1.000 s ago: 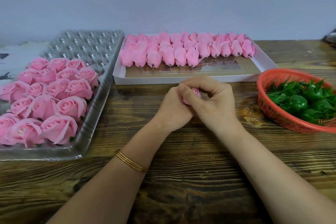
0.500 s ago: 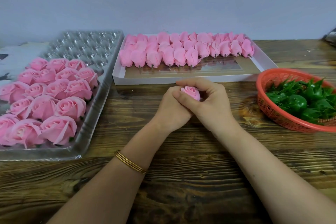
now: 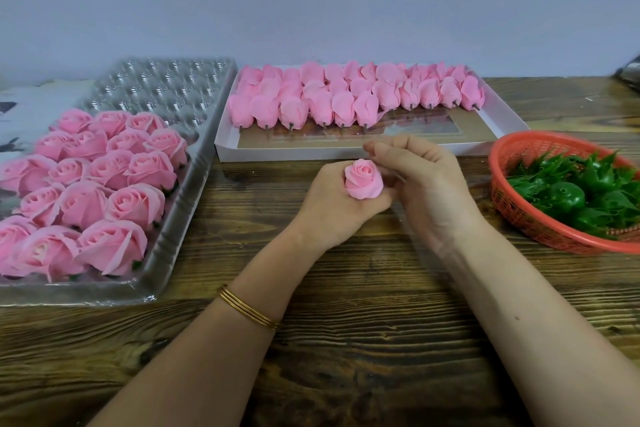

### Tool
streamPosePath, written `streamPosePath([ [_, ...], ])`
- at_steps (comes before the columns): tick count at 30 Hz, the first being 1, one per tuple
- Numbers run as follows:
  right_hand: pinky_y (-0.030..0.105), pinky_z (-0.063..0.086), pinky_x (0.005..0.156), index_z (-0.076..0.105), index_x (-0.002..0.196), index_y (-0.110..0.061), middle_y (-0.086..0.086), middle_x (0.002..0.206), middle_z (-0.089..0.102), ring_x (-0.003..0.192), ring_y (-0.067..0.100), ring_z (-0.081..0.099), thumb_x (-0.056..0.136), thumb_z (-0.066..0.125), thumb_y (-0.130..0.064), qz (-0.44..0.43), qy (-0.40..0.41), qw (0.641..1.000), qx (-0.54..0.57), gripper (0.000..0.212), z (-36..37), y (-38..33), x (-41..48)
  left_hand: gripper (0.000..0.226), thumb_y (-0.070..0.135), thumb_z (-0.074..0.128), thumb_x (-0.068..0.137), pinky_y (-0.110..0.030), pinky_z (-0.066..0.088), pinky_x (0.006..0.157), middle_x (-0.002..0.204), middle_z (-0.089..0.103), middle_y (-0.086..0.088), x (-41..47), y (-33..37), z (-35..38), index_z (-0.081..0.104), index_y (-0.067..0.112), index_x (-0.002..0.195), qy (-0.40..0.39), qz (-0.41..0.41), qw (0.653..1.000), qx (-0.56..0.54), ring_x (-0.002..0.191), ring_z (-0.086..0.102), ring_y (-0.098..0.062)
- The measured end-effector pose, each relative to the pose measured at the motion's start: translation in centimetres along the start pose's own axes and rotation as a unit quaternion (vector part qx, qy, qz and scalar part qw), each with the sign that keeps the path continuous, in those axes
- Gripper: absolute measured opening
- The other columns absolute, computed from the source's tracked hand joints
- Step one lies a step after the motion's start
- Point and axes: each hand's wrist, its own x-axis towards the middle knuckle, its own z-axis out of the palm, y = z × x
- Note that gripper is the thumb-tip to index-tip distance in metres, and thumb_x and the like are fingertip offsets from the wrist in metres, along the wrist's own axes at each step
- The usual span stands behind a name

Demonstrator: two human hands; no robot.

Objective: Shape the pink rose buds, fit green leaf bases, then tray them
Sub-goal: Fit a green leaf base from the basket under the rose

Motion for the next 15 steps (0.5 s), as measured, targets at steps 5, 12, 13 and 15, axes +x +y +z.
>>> streamPosePath([
  [5,0.035,0.046,0.075,0.065,0.079,-0.003,0.012,0.077,0.063,0.078,0.025,0.058,0.085,0.07,-0.01,0.007,0.008,1.0,-0.028,0.01,0.28,0.21,-0.1,0.008,0.001,0.074,0.08,-0.028,0.049,0.067,0.083,0.073,-0.014,-0.03,0.01,0.06,0.07,0.0,0.087,0.017,0.001,1.0,-0.006,0.072,0.059,-0.013],
  [12,0.03,0.047,0.074,0.064,0.073,-0.003,0.007,0.071,0.064,0.072,0.018,0.059,0.088,0.067,-0.007,0.009,-0.01,0.999,-0.029,0.015,0.41,0.2,-0.19,0.012,-0.001,0.074,0.08,-0.031,0.046,0.065,0.085,0.068,-0.024,0.06,-0.13,0.06,0.066,-0.007,0.088,0.014,0.005,1.0,-0.003,0.072,0.056,-0.016],
  [13,0.029,0.048,0.074,0.064,0.075,-0.002,0.006,0.07,0.065,0.072,0.017,0.06,0.088,0.066,-0.006,0.012,-0.013,1.0,-0.025,0.014,0.39,0.21,-0.18,0.011,-0.001,0.074,0.08,-0.029,0.045,0.064,0.083,0.068,-0.023,0.06,-0.18,0.08,0.066,-0.007,0.087,0.014,0.004,1.0,-0.004,0.071,0.055,-0.014],
  [15,0.027,0.05,0.074,0.065,0.08,0.001,0.006,0.071,0.067,0.073,0.016,0.062,0.088,0.065,-0.006,0.021,-0.019,1.0,-0.01,0.011,0.31,0.24,-0.12,0.009,-0.001,0.074,0.08,-0.026,0.045,0.063,0.076,0.067,-0.017,0.1,-0.33,0.1,0.066,-0.004,0.084,0.013,0.003,1.0,-0.007,0.068,0.054,-0.012],
])
